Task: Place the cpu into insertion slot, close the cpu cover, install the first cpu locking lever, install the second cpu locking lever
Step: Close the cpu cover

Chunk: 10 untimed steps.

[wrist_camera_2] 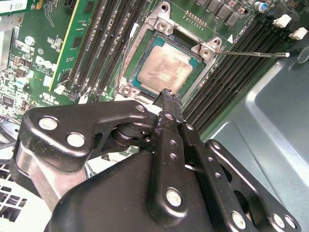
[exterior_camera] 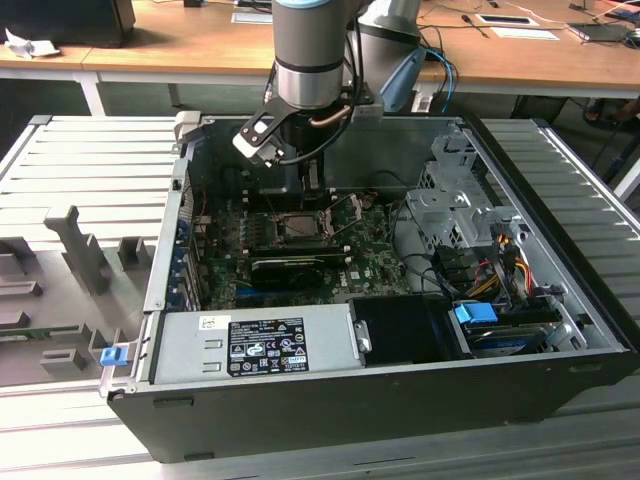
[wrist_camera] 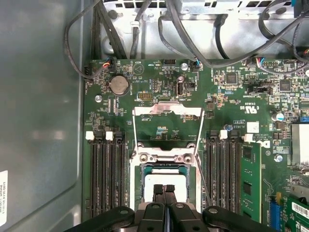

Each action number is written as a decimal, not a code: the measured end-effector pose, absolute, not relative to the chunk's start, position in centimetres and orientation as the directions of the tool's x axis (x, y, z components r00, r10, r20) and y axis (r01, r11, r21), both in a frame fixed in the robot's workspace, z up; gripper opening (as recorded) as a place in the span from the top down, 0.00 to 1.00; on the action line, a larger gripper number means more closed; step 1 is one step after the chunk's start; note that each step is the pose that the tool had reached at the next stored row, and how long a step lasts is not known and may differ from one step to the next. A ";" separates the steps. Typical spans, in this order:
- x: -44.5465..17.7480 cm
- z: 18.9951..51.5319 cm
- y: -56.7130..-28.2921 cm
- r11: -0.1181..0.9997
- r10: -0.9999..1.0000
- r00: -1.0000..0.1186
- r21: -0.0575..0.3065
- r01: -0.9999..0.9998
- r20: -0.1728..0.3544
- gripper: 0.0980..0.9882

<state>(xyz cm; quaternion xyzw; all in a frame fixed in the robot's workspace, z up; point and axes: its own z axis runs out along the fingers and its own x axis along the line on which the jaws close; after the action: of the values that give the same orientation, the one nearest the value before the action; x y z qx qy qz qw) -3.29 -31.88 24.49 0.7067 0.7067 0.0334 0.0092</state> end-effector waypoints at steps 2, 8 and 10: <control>-3.3 24.5 -31.9 -0.001 0.999 -0.001 0.060 0.998 0.034 0.99; -3.3 24.6 -31.9 -0.001 0.999 -0.001 0.060 0.998 0.034 0.99; -3.3 24.7 -31.9 -0.001 0.999 -0.001 0.060 0.998 0.034 0.99</control>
<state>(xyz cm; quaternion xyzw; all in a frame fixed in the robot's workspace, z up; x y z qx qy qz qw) -3.26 -31.88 24.66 0.7067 0.7067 0.0335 0.0092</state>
